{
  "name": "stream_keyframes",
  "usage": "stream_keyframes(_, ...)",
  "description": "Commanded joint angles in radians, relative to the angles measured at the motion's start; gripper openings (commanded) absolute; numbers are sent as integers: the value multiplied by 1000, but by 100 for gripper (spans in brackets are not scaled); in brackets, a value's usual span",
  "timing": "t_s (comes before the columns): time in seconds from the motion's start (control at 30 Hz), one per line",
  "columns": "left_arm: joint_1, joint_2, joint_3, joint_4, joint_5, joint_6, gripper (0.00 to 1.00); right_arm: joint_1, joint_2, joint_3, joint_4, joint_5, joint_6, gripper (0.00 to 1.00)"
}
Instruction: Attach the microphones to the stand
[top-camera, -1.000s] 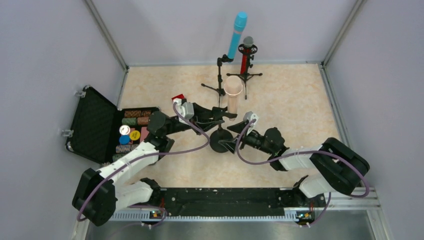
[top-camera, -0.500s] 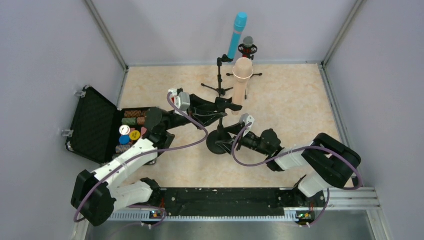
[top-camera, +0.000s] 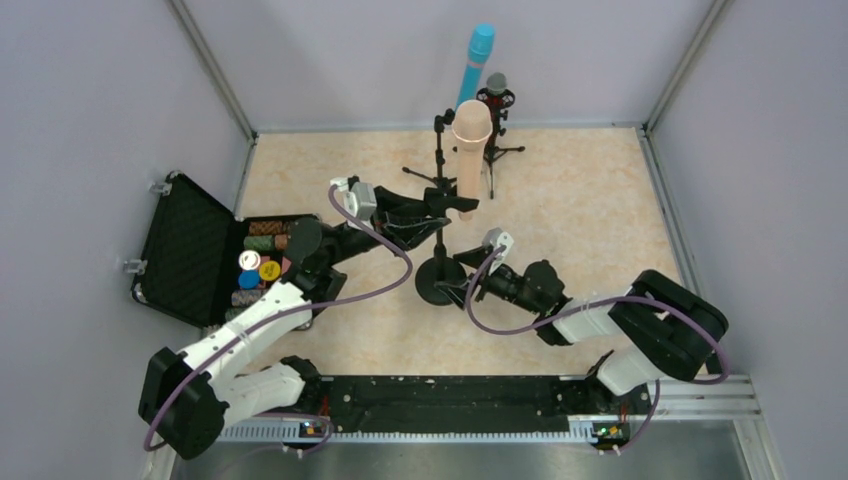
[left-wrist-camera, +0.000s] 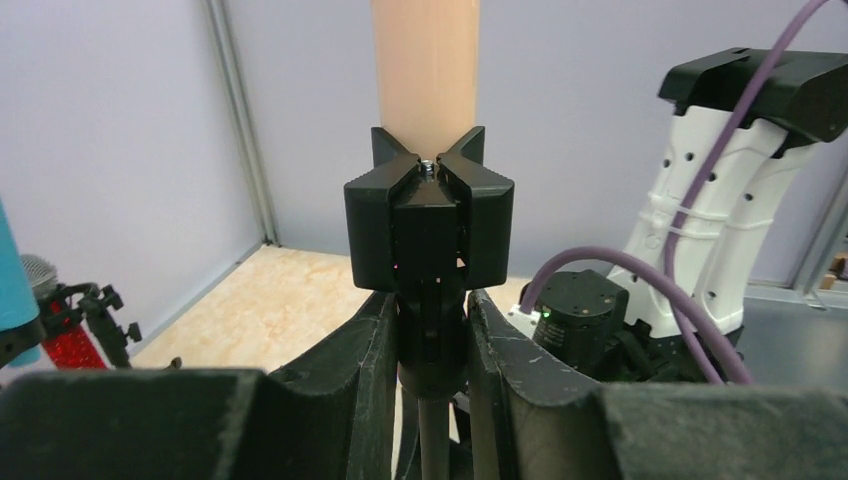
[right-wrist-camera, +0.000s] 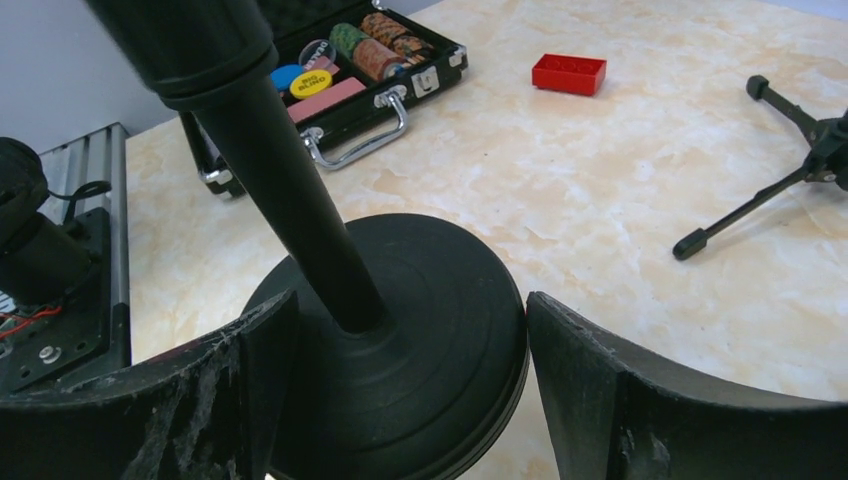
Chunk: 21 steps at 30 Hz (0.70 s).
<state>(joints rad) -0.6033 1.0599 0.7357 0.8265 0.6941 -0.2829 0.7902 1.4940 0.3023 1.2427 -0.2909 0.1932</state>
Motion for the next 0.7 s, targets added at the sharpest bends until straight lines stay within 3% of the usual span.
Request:
stream_keyframes(0.0,-2,-30,-4,98,-122,56,0,9,-61,-18,-7,8,-4,84)
stream_keyframes(0.3,1,19,-27,78,-189,89,0,4,-156,-45,-82,54,2,90)
stream_keyframes(0.67,33,96,17,58,-197,71,0,-87,-225,-137,-102,29,80,93)
